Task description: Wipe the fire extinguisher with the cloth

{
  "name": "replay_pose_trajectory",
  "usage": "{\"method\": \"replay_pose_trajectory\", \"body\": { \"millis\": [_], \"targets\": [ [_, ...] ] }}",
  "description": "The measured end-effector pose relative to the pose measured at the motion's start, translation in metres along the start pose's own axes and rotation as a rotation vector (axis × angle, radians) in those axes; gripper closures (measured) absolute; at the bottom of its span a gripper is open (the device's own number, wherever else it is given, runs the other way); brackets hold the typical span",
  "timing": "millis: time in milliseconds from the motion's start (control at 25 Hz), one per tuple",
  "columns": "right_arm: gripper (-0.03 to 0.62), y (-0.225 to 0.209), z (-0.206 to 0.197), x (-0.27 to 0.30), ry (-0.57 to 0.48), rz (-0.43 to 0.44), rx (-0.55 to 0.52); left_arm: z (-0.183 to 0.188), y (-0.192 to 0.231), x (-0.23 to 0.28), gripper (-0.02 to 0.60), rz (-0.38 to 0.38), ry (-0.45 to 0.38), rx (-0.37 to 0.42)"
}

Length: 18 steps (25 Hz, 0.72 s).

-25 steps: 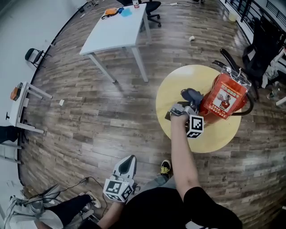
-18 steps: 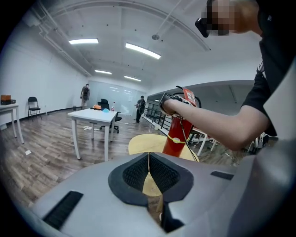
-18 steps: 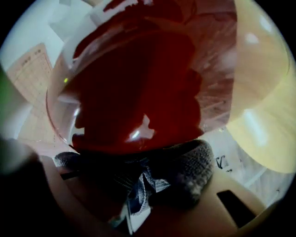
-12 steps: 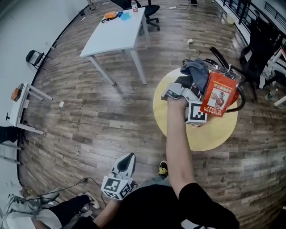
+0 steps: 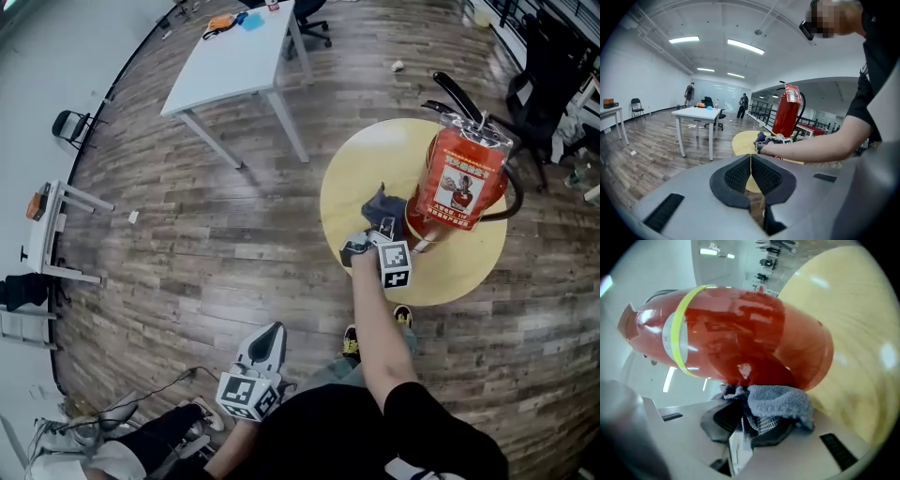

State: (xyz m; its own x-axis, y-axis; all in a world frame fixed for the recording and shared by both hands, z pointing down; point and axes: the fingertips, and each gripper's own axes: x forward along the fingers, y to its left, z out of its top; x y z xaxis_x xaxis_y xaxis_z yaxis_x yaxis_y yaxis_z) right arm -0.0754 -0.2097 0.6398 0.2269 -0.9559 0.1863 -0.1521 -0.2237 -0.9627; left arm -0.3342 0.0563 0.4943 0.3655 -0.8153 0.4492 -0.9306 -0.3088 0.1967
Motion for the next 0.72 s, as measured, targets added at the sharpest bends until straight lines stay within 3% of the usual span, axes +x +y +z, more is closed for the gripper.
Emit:
{"method": "replay_pose_trajectory", "body": {
  "millis": [240,320,440,560,720],
  "targets": [
    [0.531,-0.040,0.004,-0.040,0.212,-0.032,-0.145,0.012,-0.013,0.019,0.558,-0.042,-0.014,0.001],
    [0.531,-0.043,0.013,-0.050,0.313,-0.039,-0.267,0.018,-0.021,0.027,0.558,-0.066,-0.025,0.002],
    [0.531,-0.042,0.030,-0.064,0.487,-0.012,-0.575,0.027,-0.038,0.041,0.558,-0.112,-0.040,0.008],
    [0.530,-0.036,0.049,-0.072,0.638,0.068,-0.926,0.040,-0.060,0.059,0.558,-0.159,-0.064,0.017],
    [0.530,-0.003,0.082,-0.078,0.681,0.245,-1.315,0.054,-0.086,0.081,0.557,-0.204,-0.088,0.018]
  ]
}}
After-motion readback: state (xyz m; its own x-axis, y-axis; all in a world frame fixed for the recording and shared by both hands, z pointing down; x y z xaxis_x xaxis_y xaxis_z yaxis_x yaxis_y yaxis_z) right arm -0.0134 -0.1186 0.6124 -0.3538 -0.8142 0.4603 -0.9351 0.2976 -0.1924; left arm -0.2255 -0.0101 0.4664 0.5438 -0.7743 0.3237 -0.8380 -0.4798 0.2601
